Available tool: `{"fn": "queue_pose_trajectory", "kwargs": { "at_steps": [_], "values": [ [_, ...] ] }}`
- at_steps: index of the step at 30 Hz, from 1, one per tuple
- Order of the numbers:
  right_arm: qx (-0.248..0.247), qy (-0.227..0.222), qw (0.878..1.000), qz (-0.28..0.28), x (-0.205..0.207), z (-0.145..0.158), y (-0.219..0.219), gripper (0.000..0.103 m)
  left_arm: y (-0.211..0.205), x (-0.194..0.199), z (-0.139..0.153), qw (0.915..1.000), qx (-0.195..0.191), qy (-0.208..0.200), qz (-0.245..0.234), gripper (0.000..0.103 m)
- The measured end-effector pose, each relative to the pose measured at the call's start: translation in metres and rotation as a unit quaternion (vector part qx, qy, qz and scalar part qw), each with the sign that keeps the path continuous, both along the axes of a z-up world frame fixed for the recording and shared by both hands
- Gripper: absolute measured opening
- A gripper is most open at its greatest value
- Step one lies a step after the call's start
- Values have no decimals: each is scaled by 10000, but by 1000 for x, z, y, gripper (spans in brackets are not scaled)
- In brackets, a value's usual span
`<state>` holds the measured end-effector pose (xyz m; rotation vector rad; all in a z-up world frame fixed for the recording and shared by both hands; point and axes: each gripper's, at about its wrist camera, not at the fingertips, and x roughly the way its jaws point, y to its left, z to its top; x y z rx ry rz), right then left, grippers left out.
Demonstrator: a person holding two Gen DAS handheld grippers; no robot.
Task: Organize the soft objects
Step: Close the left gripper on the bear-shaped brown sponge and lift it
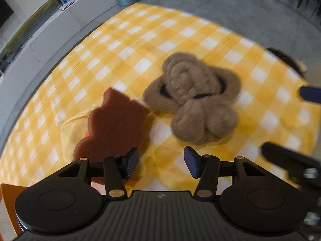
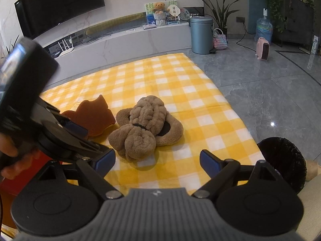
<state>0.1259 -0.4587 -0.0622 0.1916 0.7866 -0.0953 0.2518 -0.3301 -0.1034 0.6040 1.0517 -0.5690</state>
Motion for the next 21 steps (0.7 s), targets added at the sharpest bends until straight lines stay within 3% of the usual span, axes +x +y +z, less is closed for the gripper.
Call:
{"fn": "queue_pose_trajectory", "kwargs": {
  "at_steps": [2,5,6,7,9,15,21],
  "values": [
    [-6,19,10000,8,0,-1,1,90,0,1,5,10000,-12,8,23,51],
    [-43,40,10000,28,0,-1,1,90,3,5,19,9997,-218,-112,23,50],
    [-58,37,10000,31,0,-1,2,90,5,6,26,9992,-307,-264,5,59],
    [-65,34,10000,28,-1,-1,2,90,6,9,31,9985,-295,-460,2,79],
    [-55,38,10000,14,0,-1,2,90,4,18,34,9977,14,-674,-103,90],
    [-83,113,9999,39,1,-4,3,90,3,39,21,9942,787,-596,-422,89],
    [-97,176,9998,58,3,-7,4,90,-2,34,-8,9913,1018,-322,-773,90]
  ]
}}
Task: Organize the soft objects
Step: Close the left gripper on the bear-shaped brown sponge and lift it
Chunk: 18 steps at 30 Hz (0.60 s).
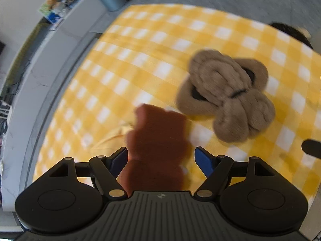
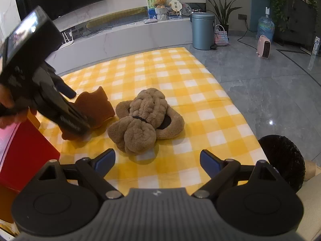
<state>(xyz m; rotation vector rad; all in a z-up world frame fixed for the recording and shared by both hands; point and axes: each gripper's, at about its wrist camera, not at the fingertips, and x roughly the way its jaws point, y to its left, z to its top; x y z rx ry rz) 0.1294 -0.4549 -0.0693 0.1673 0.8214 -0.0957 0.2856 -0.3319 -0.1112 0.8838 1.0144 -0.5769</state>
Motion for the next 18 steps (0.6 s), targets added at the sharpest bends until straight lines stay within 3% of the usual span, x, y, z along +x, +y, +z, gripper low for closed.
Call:
{"fn": "queue_pose_trajectory", "kwargs": {
  "at_steps": [3,8,10,14,16,18],
  "values": [
    [8,17,10000,-15,1,-1,-1,90,-8,-10,-11,9991,307,-229,-197,87],
    [16,53,10000,-29,2,-3,-1,90,-15,-19,-17,9972,568,-451,-205,73],
    [19,61,10000,-26,2,-3,-1,90,-20,-23,-26,9941,845,-630,-272,74],
    [7,52,10000,-2,0,-2,1,90,-28,-36,-47,9844,1315,-993,-619,90],
    [3,42,10000,-1,-1,-1,0,90,-30,-40,-49,9819,1355,-1153,-646,87],
    [14,31,10000,-15,-1,-1,0,90,-30,-37,-48,9827,1340,-1162,-531,78]
  ]
}}
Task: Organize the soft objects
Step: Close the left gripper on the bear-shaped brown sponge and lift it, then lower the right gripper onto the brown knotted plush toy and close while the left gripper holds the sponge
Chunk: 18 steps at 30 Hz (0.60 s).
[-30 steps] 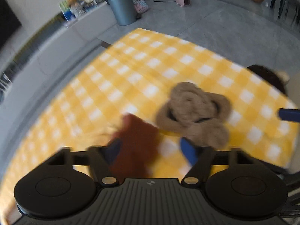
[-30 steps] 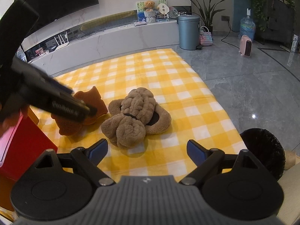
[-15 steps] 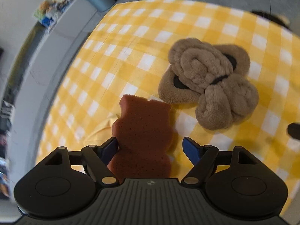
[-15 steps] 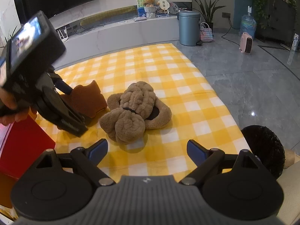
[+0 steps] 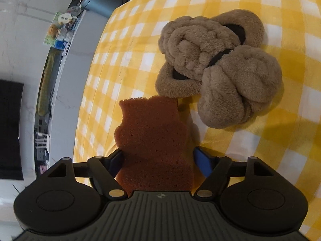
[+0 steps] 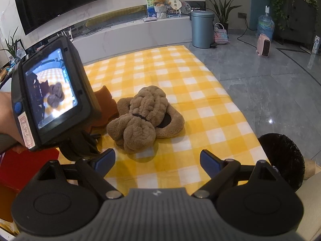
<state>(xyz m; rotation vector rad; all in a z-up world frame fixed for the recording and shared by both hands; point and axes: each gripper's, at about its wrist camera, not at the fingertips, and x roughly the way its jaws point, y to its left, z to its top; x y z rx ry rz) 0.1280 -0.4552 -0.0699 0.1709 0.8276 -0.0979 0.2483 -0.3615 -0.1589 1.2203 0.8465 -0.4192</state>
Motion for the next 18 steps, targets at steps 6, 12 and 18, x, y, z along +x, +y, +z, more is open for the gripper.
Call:
{"fn": "queue_pose_trajectory", "kwargs": {
  "at_steps": [6,12,18],
  "values": [
    [48,6,10000,5,0,0,-1,90,7,-4,14,9998,-180,13,74,70],
    [96,-53,9999,-8,-1,3,-4,90,16,-34,57,9935,-1115,-223,-25,70],
    [50,0,9999,-100,-2,1,-8,90,36,-51,104,9672,-2418,182,760,69]
  ]
}}
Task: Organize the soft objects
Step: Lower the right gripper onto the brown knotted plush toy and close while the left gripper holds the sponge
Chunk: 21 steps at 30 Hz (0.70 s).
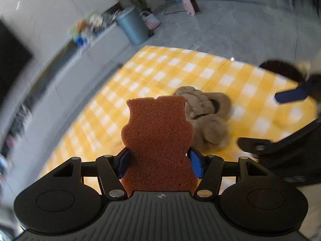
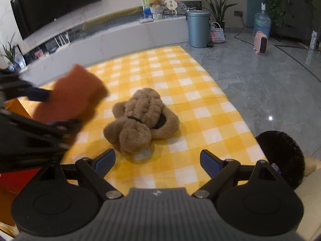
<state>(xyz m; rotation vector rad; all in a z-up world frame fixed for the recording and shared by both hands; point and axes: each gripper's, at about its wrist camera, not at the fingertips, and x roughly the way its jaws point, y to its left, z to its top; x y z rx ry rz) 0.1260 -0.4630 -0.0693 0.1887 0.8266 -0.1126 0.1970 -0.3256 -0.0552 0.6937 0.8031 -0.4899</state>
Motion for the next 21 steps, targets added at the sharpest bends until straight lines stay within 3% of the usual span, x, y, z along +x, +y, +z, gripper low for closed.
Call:
{"fn": "queue_pose_trajectory", "kwargs": {
  "at_steps": [5,9,11,14,17,21],
  "values": [
    [65,1,10000,-65,1,-1,-3,90,19,7,2,9934,-677,906,173,69],
    [142,-51,9998,-150,2,-1,-8,90,27,17,-14,9790,-1105,1664,419,69],
    [216,-186,9994,-219,3,-3,-13,90,26,23,-26,9726,-1028,1984,643,69],
    [926,-263,9943,-466,7,-11,-30,90,28,36,-40,9657,-1126,2130,973,69],
    [1335,-374,9885,-604,12,-17,-37,90,26,38,-52,9650,-1003,2173,1068,71],
    [1394,-517,9877,-493,16,-17,-30,90,25,35,-70,9642,-728,2295,1111,72]
  ]
}}
